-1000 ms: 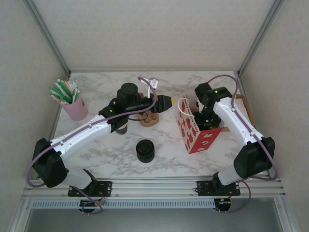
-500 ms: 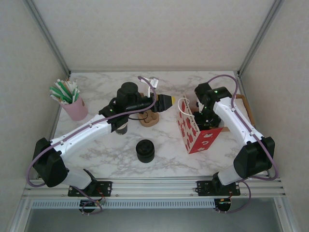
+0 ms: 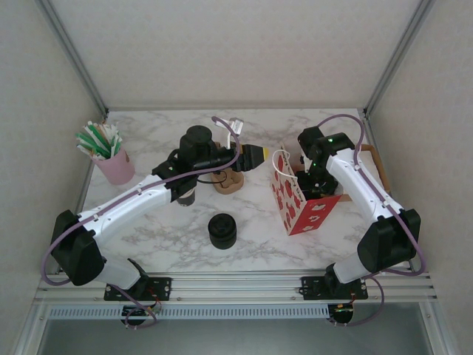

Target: Pack the takeout coffee

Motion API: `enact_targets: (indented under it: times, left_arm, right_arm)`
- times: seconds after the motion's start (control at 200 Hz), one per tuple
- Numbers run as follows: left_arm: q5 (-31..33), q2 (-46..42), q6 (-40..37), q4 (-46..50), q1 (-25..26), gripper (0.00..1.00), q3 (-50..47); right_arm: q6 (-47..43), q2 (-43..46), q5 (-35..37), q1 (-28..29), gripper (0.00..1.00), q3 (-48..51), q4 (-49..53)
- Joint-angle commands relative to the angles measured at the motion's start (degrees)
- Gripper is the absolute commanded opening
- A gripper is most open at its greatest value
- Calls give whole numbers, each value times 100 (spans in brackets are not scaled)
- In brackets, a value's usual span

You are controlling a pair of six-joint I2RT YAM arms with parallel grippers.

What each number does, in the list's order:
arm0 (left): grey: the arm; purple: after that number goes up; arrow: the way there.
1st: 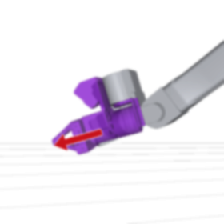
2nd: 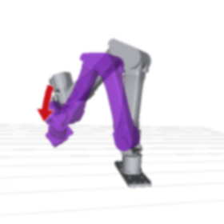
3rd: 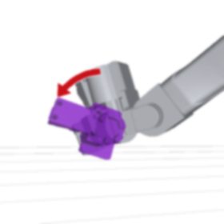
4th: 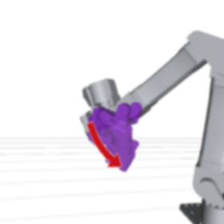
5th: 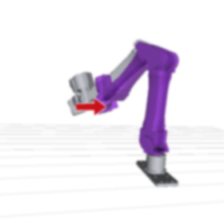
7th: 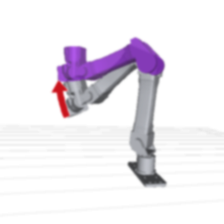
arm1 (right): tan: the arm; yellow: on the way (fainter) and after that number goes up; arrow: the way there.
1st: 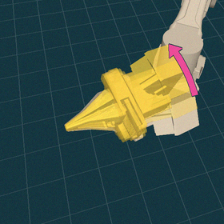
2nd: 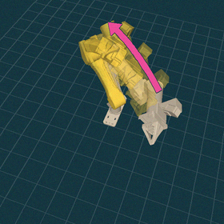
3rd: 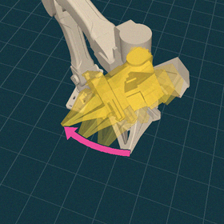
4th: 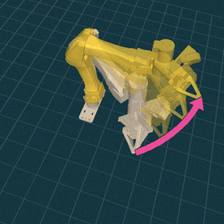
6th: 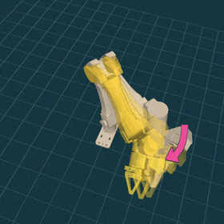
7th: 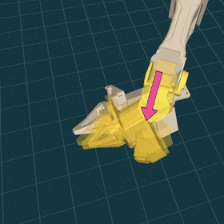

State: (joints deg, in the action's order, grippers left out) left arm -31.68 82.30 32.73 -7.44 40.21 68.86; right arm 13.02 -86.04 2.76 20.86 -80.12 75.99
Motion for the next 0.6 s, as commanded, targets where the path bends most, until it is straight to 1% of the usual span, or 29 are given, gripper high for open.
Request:
enact_targets:
  times: [0.0, 0.596]
  left_arm:
    - [35, -4, -78, -42, 24, 75, 144]
    - [57, -12, -73, -47, 26, 75, 101]
  right_arm:
    - [-10, -36, -17, -45, 64, 87, 4]
    - [-5, -194, -100, -72, 64, 444, -571]
